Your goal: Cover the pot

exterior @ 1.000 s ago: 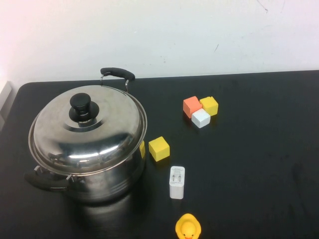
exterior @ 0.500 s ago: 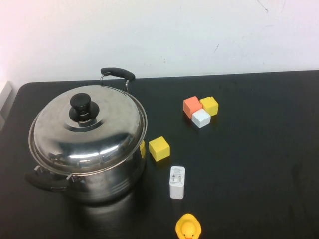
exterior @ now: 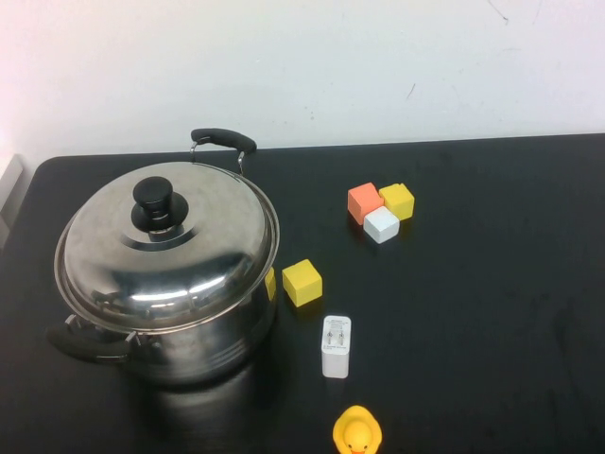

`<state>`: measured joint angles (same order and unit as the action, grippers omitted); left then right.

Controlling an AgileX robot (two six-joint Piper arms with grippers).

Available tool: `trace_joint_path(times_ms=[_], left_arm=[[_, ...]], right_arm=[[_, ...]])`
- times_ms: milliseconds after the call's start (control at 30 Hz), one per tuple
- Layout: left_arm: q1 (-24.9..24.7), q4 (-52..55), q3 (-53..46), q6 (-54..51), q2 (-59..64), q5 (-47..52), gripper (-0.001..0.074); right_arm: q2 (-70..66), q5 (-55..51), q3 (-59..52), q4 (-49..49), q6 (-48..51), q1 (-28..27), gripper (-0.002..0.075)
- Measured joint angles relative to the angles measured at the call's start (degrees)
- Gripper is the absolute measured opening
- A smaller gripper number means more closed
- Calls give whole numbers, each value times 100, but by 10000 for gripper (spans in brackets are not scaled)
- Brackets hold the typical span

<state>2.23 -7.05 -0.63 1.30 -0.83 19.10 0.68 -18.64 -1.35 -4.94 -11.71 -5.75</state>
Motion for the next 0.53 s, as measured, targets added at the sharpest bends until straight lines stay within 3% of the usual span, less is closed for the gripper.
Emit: trace_joint_path(times_ms=[200, 533], left_arm=[[0, 0, 0, 0, 0, 0, -3], [0, 0, 0, 0, 0, 0, -2]], right_arm=[[0, -24, 0, -85, -194, 14, -2], [0, -37, 9, 38, 413, 842, -2]])
